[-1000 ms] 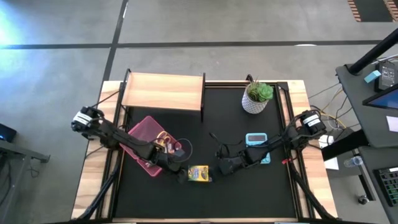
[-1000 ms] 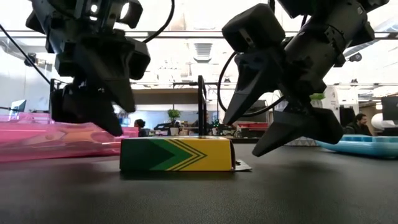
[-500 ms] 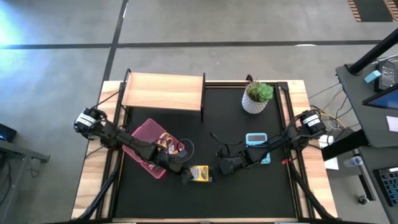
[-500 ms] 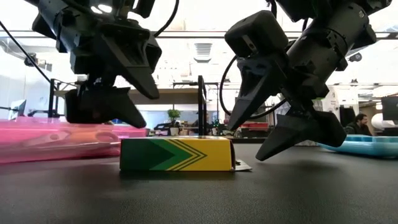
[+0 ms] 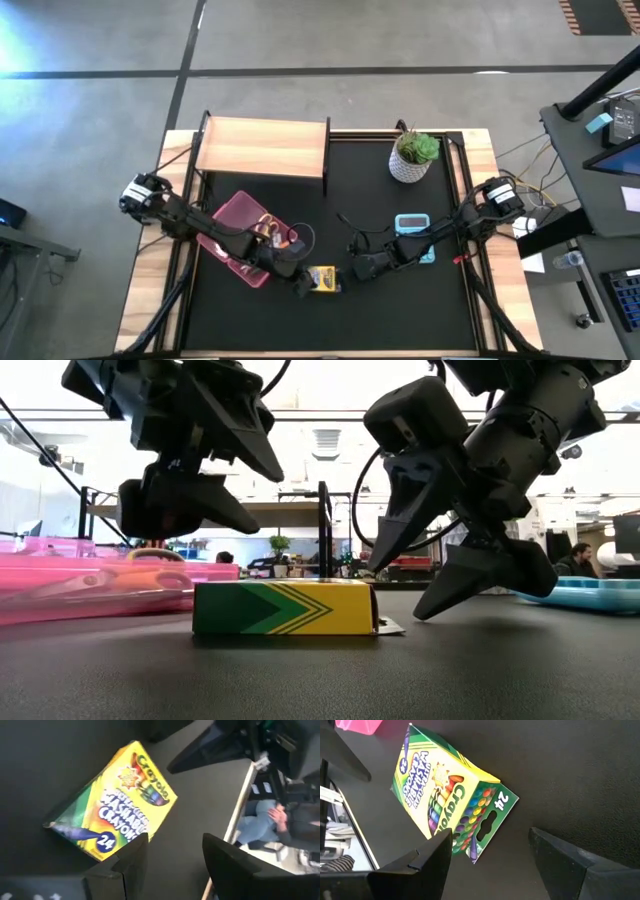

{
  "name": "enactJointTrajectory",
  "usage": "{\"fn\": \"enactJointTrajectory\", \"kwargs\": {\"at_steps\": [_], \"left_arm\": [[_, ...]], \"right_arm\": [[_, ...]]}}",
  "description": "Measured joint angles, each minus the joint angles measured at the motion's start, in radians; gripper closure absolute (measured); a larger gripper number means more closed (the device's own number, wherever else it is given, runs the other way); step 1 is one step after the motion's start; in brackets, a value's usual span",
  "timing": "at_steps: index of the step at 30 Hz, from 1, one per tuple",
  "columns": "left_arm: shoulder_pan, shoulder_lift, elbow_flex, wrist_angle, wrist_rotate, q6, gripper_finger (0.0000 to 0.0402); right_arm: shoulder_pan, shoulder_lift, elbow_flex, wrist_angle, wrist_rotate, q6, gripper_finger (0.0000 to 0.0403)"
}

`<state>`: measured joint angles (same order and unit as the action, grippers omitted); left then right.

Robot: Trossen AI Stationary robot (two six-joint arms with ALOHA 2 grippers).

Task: Pack school essentials
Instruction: Put the crayons box into the pencil box

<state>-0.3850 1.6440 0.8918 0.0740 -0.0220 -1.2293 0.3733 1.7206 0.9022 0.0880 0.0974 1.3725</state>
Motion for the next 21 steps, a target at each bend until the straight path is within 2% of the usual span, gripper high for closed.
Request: {"fn": "enactJointTrajectory", "kwargs": {"at_steps": [8,13,21], "left_arm": [[-0.026,0.050,0.022,-0.029,-0.041,-0.124,0.0231],[-0.031,0.097,0.067,-0.051,-0.041,-0.134,0.0231],[-0.034,0.105,0.122,-0.256,-0.051,-0.122,0.0231]], "right_arm": [[0.000,0.000,-0.003,0.002,-0.019,-0.033,0.0152],[0.000,0.000,-0.004,0.007,-0.023,-0.049,0.0152],[0.000,0.000,-0.004,0.038,-0.023,-0.050,0.0152]]}}
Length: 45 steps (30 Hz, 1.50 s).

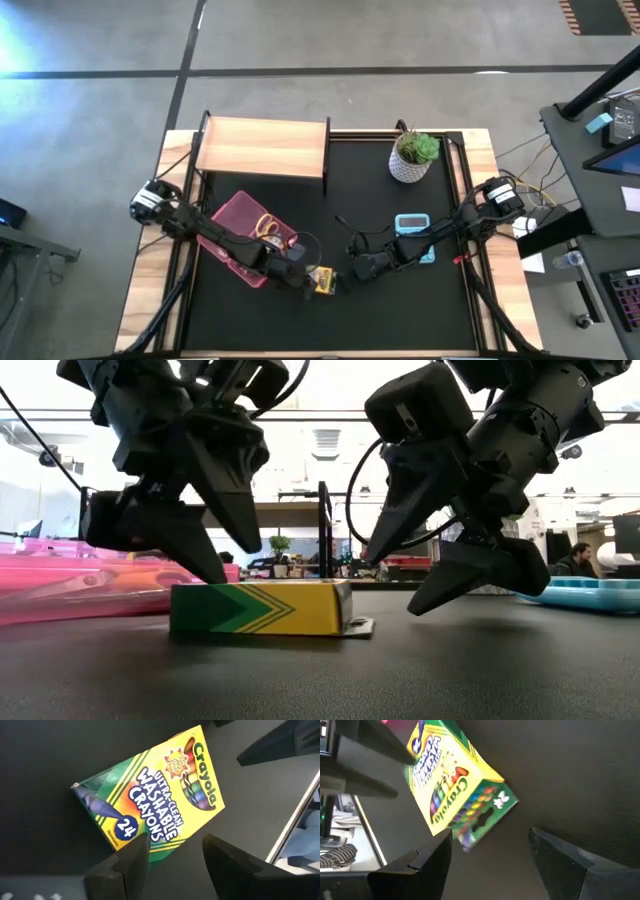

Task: Pack school essentials
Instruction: Put the crayons box into the pencil box

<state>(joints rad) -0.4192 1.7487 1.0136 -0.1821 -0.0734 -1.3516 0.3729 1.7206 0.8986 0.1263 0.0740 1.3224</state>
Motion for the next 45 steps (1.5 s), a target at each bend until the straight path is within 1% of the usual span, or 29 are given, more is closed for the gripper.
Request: {"fn": "enactJointTrajectory", "kwargs": {"at_steps": [4,7,11,15,20,30,45], "left_arm": [[-0.003,-0.007,0.007,-0.047,-0.007,0.006,0.0231],[-0.006,-0.009,0.004,-0.047,-0.007,0.006,0.0231],[-0.012,-0.014,0.004,-0.071,-0.008,0.007,0.0231],[-0.012,-0.033,0.007,-0.085,-0.037,0.032,0.0231],[-0.012,-0.054,0.008,-0.084,-0.046,0.049,0.0231],[-0.013,-0.055,0.007,-0.177,-0.059,0.049,0.0231],[-0.013,-0.057,0.006,-0.169,-0.063,0.050,0.0231]], "right_arm": [[0.000,0.000,0.000,0.018,0.001,0.003,0.0152],[0.000,0.000,0.000,0.026,0.005,0.007,0.0152],[-0.001,0.000,0.000,0.047,0.041,0.020,0.0152],[-0.011,0.000,-0.002,0.073,0.057,0.020,0.0152],[-0.014,0.000,-0.003,0.074,0.058,0.021,0.0152],[-0.014,0.000,-0.003,0.094,0.059,0.041,0.0152],[-0.014,0.000,-0.005,0.093,0.060,0.047,0.0152]]}}
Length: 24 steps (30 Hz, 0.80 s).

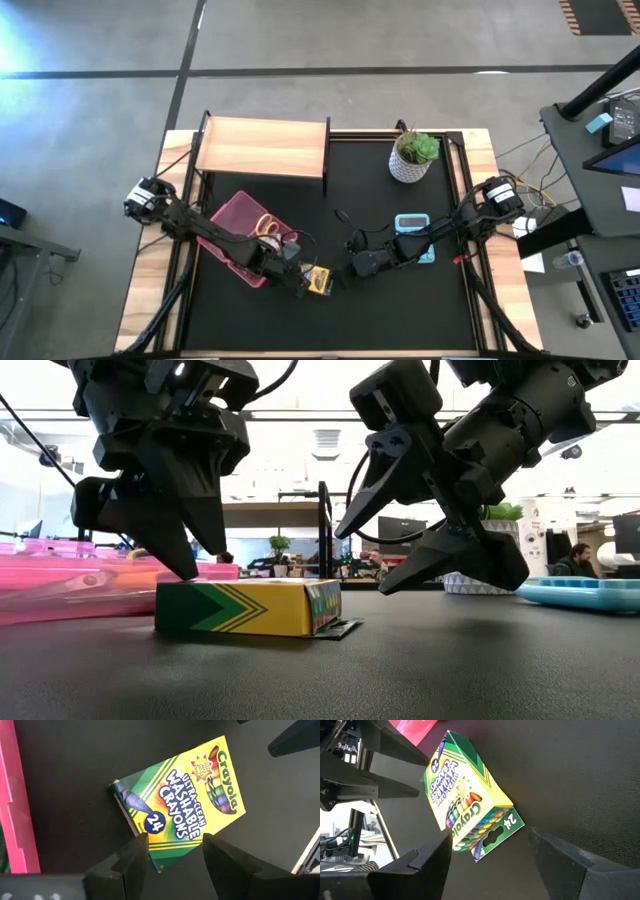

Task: Pack school essentials
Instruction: Put the crayons box into the pencil box

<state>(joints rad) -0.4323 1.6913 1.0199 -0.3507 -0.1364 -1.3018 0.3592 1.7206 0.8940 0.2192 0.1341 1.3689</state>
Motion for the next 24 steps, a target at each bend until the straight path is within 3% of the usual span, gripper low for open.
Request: {"fn": "enactJointTrajectory", "kwargs": {"at_steps": [24], "left_arm": [[0.000,-0.004,0.011,0.002,-0.004,0.026,0.0231]], "right_arm": [[0.000,0.000,0.000,0.001,0.000,-0.001,0.0152]]}}
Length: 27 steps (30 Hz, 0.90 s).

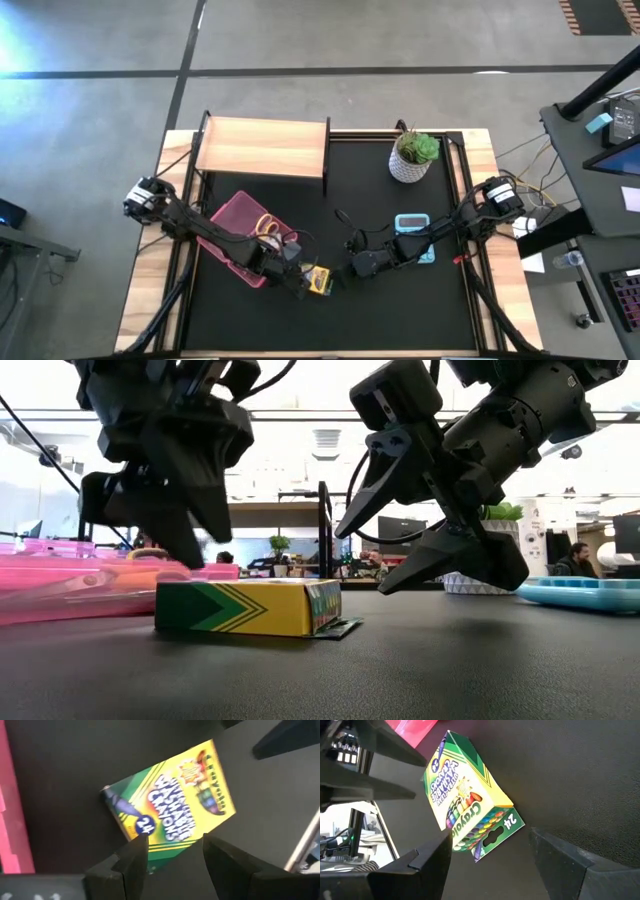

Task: Pack school essentials
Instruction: Put the crayons box into the pencil box

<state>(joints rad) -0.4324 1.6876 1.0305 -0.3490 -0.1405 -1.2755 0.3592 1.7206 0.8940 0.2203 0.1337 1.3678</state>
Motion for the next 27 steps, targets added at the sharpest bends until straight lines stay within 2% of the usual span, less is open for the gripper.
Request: {"fn": "enactJointTrajectory", "kwargs": {"at_steps": [15,23,27], "left_arm": [[-0.001,0.041,0.002,0.000,0.003,0.001,0.0231],[-0.002,0.035,0.002,-0.054,0.011,0.000,0.0231],[-0.003,0.035,0.002,-0.055,0.012,0.000,0.0231]], "right_arm": [[0.000,0.000,0.000,0.002,0.000,-0.003,0.0152],[-0.002,0.000,0.000,0.003,0.000,0.001,0.0152],[-0.014,0.000,-0.002,0.060,-0.001,-0.001,0.0152]]}}
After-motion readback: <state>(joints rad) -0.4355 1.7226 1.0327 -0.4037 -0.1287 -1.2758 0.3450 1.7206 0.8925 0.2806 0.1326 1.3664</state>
